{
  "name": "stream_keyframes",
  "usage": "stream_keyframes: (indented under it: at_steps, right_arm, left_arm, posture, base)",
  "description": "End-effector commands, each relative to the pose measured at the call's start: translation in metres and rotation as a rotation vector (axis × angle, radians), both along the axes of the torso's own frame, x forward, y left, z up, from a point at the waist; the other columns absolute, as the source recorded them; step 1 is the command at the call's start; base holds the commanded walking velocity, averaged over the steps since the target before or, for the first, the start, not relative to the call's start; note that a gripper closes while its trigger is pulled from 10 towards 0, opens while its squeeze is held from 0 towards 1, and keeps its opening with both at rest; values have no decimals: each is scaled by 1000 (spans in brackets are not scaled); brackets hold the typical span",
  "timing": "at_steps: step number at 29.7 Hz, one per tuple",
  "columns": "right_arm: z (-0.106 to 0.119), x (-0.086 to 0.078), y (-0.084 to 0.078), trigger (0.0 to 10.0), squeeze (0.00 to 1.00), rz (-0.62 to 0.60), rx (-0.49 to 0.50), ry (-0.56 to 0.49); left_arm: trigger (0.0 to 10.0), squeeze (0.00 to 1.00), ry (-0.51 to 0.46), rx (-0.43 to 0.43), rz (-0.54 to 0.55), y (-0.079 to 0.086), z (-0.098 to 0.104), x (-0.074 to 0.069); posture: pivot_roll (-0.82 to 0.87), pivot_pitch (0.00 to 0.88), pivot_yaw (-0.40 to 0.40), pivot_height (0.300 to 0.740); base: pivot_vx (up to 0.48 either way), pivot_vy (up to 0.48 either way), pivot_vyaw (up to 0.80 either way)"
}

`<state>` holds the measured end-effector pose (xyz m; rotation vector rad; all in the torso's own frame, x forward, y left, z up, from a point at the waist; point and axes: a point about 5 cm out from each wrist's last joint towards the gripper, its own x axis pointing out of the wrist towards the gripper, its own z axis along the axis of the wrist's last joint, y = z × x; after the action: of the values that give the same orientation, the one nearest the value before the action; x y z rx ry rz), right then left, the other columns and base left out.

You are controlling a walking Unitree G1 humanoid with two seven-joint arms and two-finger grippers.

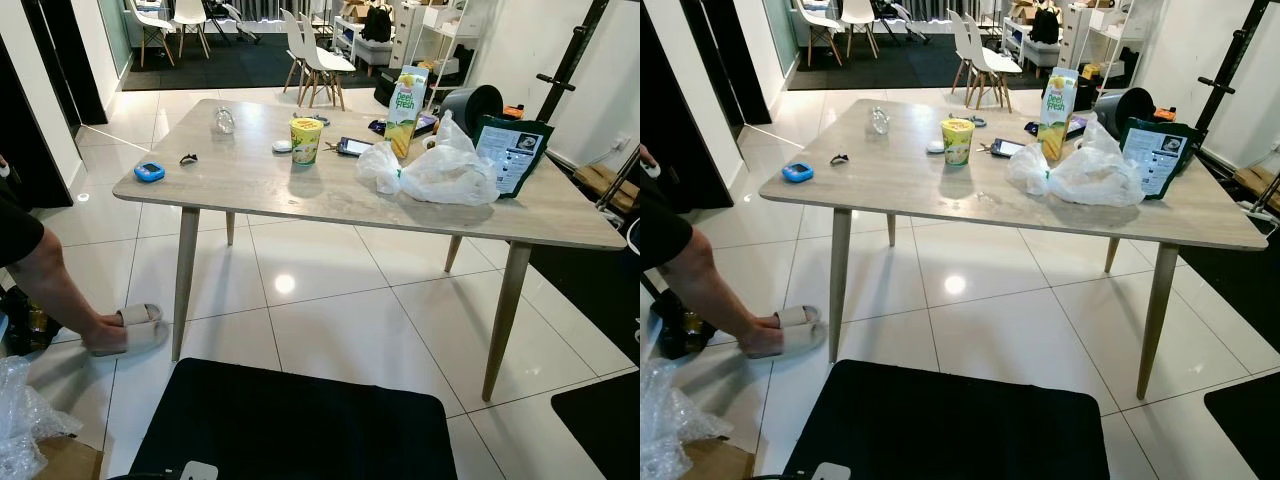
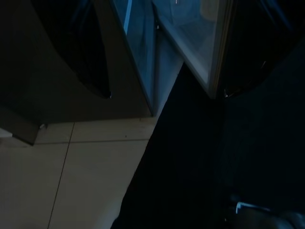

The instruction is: Restocking fridge

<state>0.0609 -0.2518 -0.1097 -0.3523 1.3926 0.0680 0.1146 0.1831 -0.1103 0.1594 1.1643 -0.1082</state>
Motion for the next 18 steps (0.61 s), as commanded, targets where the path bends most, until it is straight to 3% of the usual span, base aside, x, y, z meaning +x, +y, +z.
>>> stream_keyframes:
  at_steps: [1, 9, 13, 18]
  right_arm:
    - [-1, 3, 4, 10000, 0, 13, 2, -2]
    - [-4, 0, 13, 10000, 0, 33, 18, 8]
    - [-5, -2, 18, 10000, 0, 66, 25, 24]
    - [0, 9, 5, 10000, 0, 59, 7, -3]
  left_arm:
    - [10000, 0, 30, 13, -4, 5, -2, -7]
    - [10000, 0, 42, 34, -4, 15, -2, -15]
    - [10000, 0, 20, 38, 73, 24, 0, -14]
    - [10000, 0, 13, 44, 89, 30, 2, -10]
  posture:
    - [32, 0, -32, 740]
    - [33, 0, -17, 740]
    - [37, 0, -19, 740]
    - [40, 0, -9, 740]
  base:
    - [0, 0, 0]
    - [0, 0, 0]
    - [0, 0, 0]
    - [0, 0, 0]
